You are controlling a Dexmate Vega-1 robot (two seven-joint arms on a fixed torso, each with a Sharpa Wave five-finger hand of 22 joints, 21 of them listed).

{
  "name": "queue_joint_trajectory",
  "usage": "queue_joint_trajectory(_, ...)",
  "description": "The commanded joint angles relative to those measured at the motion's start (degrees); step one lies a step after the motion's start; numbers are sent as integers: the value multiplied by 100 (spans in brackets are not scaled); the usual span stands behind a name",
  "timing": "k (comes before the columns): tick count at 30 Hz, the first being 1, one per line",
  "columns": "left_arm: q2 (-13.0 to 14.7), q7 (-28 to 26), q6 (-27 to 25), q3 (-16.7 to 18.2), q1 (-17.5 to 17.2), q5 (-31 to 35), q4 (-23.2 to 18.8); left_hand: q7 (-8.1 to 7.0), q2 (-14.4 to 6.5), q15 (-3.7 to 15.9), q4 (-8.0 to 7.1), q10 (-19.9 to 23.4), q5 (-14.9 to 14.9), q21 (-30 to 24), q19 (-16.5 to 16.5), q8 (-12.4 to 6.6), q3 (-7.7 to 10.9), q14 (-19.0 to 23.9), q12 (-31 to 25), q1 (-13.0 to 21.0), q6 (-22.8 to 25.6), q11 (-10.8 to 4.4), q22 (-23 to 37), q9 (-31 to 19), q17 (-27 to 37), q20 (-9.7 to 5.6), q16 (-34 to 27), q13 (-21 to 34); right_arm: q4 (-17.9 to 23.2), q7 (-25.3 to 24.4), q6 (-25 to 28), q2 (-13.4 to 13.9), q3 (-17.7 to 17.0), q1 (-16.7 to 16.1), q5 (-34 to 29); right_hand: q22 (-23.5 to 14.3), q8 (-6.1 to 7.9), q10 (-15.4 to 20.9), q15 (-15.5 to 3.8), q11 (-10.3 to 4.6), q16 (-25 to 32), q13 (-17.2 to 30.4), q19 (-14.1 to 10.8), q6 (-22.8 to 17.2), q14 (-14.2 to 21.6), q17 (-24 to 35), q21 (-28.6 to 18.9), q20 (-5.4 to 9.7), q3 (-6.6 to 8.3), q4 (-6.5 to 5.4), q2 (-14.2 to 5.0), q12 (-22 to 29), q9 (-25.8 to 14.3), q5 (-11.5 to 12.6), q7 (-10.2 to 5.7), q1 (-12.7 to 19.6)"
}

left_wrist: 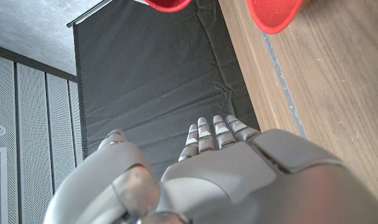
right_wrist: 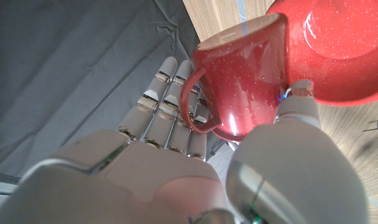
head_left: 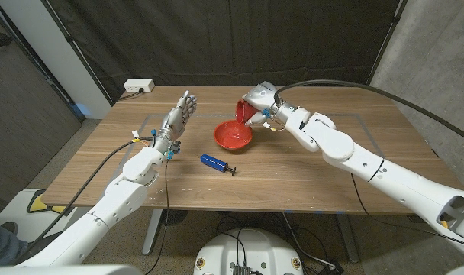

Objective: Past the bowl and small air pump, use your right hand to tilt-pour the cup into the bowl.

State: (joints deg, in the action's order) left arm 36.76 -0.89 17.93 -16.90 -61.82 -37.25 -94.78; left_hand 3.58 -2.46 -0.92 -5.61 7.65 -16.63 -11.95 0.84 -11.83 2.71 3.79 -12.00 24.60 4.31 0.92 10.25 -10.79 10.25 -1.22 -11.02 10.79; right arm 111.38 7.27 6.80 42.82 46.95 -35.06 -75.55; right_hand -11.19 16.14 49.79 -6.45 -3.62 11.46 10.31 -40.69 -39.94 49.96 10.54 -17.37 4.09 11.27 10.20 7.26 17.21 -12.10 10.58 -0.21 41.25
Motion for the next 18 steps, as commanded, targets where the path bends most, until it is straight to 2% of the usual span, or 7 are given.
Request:
queue_joint_trajectory(1, -39, 96, 112, -11, -18, -61, 20, 5, -25, 16, 22, 31, 24, 7, 30, -16, -4, 48, -15, 35, 43, -13, 27, -9, 21, -10, -1, 20, -221, 203, -267, -25, 96, 216, -620, -19, 44, 700, -680, -678, -18, 29, 20, -983, 51, 9, 7, 755, 280, -247, -1543, 33, -21, 0, -975, 1480)
queue_joint_trajectory(6, -53, 90, 120, -28, -27, -51, -9, 4, -27, 16, 25, 19, 29, 8, 30, -10, -6, 48, -8, 40, 36, -15, 27, -9, 21, -12, 1, 20, -297, 306, -127, -75, 308, 264, -1430, -20, 35, 685, -679, -688, -20, 30, 33, -985, 52, 9, 16, 754, 280, -253, -1544, 15, -23, -5, -990, 1476)
queue_joint_trajectory(14, -43, 55, 41, -60, -28, -38, -64, 3, -31, 17, 28, 16, 37, 10, 33, 1, -11, 50, -4, 47, 17, -7, 27, -10, 22, -6, 2, 20, -355, 369, -279, -75, 463, 367, -1869, -23, 36, 712, -689, -695, -27, 31, 46, -1038, 41, 9, 28, 755, 287, -259, -1557, 3, -27, -8, -1010, 1481)
queue_joint_trajectory(18, -39, 17, 8, -62, -41, -31, -77, 5, -32, 17, 29, 21, 41, 10, 35, 2, -13, 51, -4, 51, 19, -16, 27, -10, 22, 4, 3, 20, -376, 411, -193, -175, 543, 357, -2139, -24, 32, 743, -690, -689, -25, 31, 43, -1045, 48, 10, 29, 755, 293, -260, -1566, 7, -28, -9, -1010, 1488)
